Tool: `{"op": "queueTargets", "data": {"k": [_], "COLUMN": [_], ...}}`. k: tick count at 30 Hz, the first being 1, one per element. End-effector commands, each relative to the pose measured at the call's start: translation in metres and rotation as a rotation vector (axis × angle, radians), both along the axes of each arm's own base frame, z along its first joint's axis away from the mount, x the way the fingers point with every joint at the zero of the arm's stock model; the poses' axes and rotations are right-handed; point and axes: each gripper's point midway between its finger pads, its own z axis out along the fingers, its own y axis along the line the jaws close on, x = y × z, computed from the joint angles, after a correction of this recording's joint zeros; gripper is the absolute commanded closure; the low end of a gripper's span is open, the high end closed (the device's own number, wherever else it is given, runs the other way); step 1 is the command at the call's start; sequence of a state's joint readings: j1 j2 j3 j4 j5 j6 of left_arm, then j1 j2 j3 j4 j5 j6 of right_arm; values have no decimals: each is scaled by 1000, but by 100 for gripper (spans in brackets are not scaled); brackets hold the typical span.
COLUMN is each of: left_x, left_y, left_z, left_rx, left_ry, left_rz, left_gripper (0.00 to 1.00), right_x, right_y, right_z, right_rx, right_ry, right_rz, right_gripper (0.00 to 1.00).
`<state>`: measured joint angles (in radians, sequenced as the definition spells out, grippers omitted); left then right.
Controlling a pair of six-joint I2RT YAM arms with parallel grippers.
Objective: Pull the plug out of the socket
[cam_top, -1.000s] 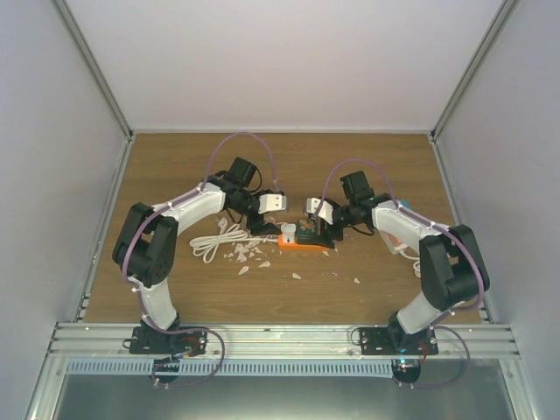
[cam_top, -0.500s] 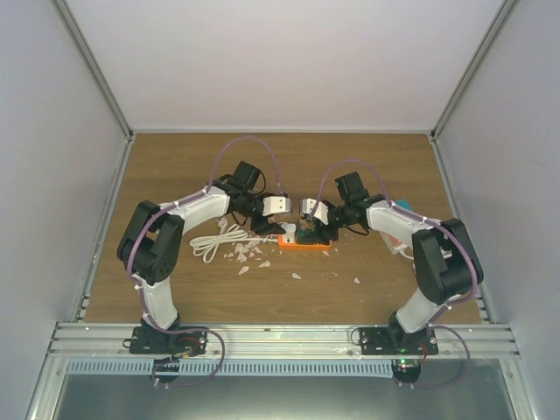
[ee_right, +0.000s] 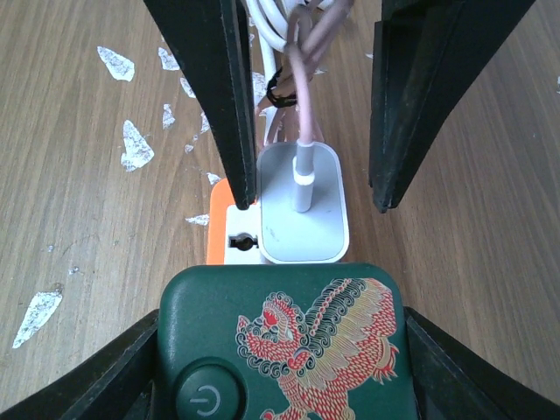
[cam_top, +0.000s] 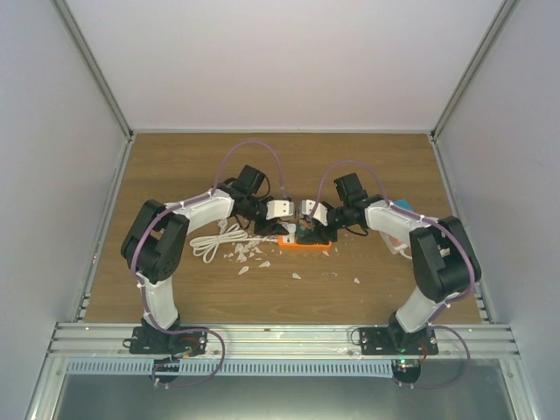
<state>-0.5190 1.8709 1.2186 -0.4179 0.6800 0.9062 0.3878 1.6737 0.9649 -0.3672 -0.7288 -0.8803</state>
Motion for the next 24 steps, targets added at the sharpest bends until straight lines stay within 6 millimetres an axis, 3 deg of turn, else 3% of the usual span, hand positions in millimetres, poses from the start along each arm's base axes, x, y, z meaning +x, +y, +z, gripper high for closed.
{"op": "queueTargets", "data": {"k": [1,7,18,24], "left_x": [0,-1,-5,-8], "left_y": [-8,-11,-17,-19], "left_z": [-1,13,54,72], "left_rx": [-19,-50,-165,-193], "left_ry": [-11,-17,-81,-81], "left_rz": [-15,-27,-30,-47], "left_gripper": [57,69,77,78], "right_x": [-4,0,5,5], "right_y": [-2,-7,-16,-20], "right_z": [-13,-20,-37,-43], "right_rx": [-36,-72,-136,-154], "right_ry": [24,10,28,37], "right_rz": [6,1,-39,-43], "right_gripper": [51,59,74,76]}}
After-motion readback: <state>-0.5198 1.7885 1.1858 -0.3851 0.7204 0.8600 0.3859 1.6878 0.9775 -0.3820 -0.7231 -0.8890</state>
